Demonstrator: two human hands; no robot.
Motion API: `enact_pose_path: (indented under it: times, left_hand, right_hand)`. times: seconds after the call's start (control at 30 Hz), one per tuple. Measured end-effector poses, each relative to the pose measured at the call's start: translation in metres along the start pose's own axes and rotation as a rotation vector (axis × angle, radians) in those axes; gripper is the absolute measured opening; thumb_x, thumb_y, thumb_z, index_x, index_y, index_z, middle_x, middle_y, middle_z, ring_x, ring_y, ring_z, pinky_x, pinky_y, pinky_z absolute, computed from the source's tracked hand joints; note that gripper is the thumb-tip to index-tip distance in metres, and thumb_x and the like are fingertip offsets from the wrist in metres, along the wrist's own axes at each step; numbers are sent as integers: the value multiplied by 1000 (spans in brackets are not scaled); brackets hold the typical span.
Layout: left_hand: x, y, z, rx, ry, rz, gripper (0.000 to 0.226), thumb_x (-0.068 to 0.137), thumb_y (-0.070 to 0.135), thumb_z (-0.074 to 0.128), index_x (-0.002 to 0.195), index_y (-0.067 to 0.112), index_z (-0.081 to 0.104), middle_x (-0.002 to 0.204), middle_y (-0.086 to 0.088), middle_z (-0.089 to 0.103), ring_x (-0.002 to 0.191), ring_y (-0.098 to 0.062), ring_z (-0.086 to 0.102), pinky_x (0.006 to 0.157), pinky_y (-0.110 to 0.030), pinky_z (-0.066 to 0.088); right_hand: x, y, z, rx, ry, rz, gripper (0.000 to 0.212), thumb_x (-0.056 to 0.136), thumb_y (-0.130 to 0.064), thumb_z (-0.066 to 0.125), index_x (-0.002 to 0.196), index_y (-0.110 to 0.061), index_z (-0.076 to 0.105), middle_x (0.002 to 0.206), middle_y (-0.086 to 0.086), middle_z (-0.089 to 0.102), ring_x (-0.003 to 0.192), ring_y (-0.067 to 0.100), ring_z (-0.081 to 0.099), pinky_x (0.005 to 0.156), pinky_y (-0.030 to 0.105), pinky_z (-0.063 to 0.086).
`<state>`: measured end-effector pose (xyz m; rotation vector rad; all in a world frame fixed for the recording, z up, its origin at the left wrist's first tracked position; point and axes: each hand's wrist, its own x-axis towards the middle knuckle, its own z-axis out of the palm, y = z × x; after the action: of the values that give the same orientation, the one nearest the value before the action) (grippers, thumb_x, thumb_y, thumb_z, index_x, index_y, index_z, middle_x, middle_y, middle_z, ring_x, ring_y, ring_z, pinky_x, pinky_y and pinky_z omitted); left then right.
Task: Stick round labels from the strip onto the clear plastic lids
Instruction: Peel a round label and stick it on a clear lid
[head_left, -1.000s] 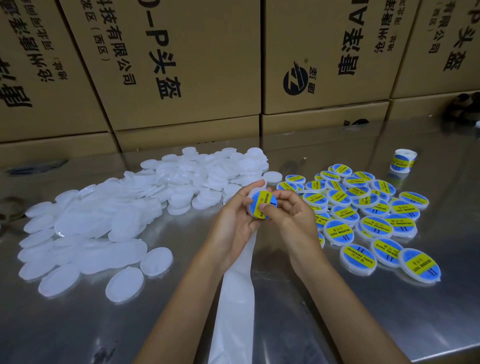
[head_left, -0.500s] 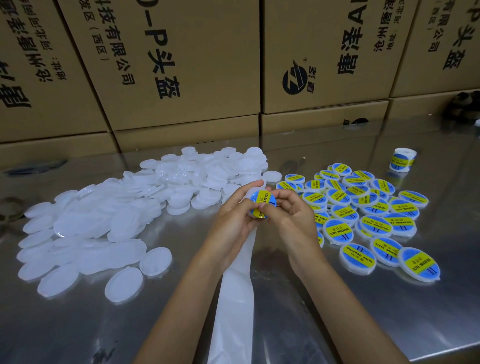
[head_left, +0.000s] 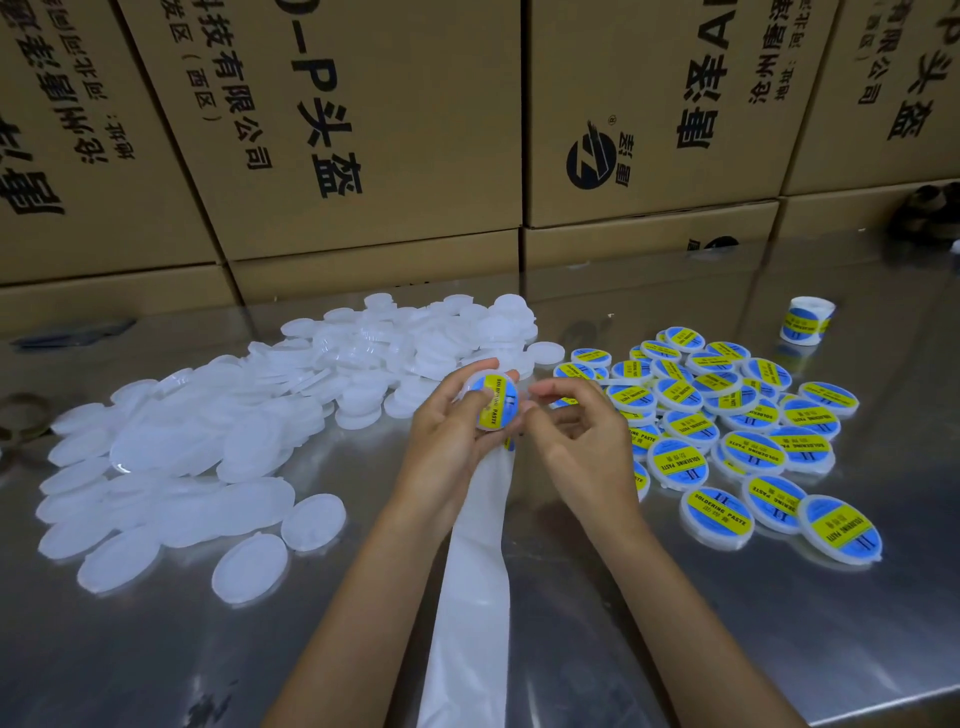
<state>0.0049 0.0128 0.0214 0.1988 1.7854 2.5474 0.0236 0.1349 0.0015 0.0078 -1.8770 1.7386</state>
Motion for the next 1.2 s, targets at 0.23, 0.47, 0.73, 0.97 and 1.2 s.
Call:
enact_pose_path:
  times: [0.23,0.47,0.73,0.97,1.2]
  left_hand:
    - [1,3,-1,-245,4,-83,26,96,-6,55,119,5,61,119,-11,73,107,-32,71,78,-37,62]
    - [-1,2,9,-356,-49,-146,21,96,2,58,116,8,59,118,-7,74,92,-25,73,70,-36,60]
    - [-2,6,6,-267,-57,-73,24,95,7,61,118,4,56,118,-8,74,98,-22,72,79,-38,59]
    - [-1,11,-3,-109,-65,-69,21,92,-3,63,111,4,65,109,-16,75,90,-25,72,80,-32,61]
    - [-4,10,-8,236,-204,9,49,88,-5,70,129,20,64,107,-18,75,99,-30,71,94,-44,55]
  right_hand:
    - [-8,3,4,-154,-118,-83,40,74,-31,80,106,-29,55,104,-18,57,85,6,59,71,12,44]
    - [-8,8,6,-383,-142,-138,40,76,-59,69,75,-23,52,65,-10,49,64,8,49,54,24,34]
    - [-11,10,8,-336,-203,-107,46,96,-56,48,63,-24,44,53,-12,47,51,9,42,50,32,31]
    - [-6,11,6,-331,-81,-62,50,104,-41,36,56,-27,32,46,-7,38,52,13,36,54,34,29]
    - [0,12,1,-303,8,-6,54,105,-38,38,54,-24,31,45,-11,44,48,11,37,54,35,28]
